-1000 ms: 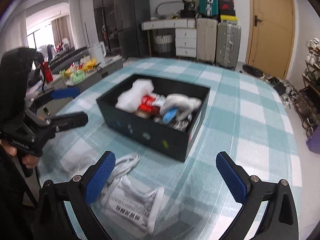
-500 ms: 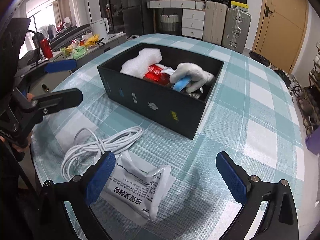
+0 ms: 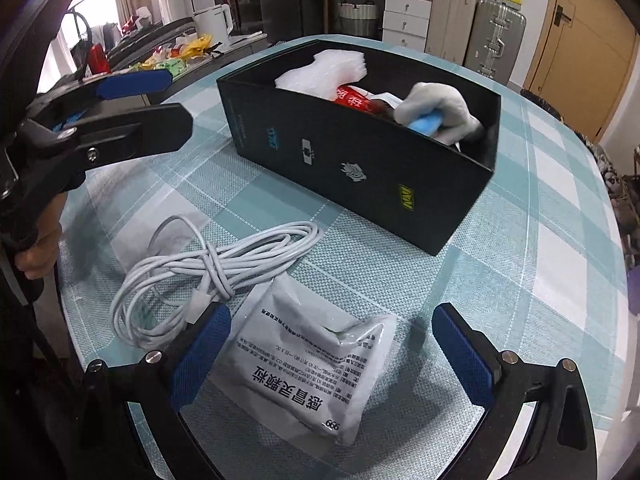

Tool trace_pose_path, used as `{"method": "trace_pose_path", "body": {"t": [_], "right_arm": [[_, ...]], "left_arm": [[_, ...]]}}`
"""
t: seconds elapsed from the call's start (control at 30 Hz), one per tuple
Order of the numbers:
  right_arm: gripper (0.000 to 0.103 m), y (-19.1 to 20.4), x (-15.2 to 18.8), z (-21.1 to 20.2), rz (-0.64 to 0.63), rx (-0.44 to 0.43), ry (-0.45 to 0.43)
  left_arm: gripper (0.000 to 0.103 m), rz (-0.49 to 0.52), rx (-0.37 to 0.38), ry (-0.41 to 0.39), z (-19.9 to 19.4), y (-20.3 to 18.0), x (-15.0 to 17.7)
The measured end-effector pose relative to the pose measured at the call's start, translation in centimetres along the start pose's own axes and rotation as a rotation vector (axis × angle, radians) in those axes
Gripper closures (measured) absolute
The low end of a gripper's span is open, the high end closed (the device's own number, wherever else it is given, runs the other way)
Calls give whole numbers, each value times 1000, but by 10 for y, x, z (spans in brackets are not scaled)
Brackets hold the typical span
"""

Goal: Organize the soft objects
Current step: 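Grasp the printed white sachet with the right tool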

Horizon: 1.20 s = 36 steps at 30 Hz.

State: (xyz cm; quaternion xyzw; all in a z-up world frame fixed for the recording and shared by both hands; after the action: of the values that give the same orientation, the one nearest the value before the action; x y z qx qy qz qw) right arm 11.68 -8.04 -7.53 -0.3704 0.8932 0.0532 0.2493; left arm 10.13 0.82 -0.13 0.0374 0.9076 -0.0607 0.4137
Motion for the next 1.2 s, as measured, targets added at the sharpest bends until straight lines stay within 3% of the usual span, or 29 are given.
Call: {"method": "trace_pose_path", "body": {"t": [0.5,0.7,0.9,1.07,1.2], "right_arm": [[1,-38,16,-1,46,33,15],[1,-32,17,1,51,4,23],[1,-33,15,7,56,28,27],[7,-34,15,6,55,14,18],[19,-35,15,3,56,3,6]], "left_arm": [[0,-9,-5,5,2,1,2],[0,3,1,14,4,-3,3],[0,3,5,22,5,-3,4],[0,3,13,38,8,-4,7],[0,15,19,56,12,-8,10]]}}
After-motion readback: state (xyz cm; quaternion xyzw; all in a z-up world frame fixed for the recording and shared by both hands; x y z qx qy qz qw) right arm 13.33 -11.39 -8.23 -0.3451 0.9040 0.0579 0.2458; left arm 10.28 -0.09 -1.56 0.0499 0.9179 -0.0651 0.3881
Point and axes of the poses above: each gripper's, at about its wrist camera, not at the fingertips, and z roughly the way its jaws point, y to its left, x to its underside, the point moved 5 cm from there along z, roughly the way its jaws point, and after that the axes turned 3 degrees about x, right-handed, at the moved point
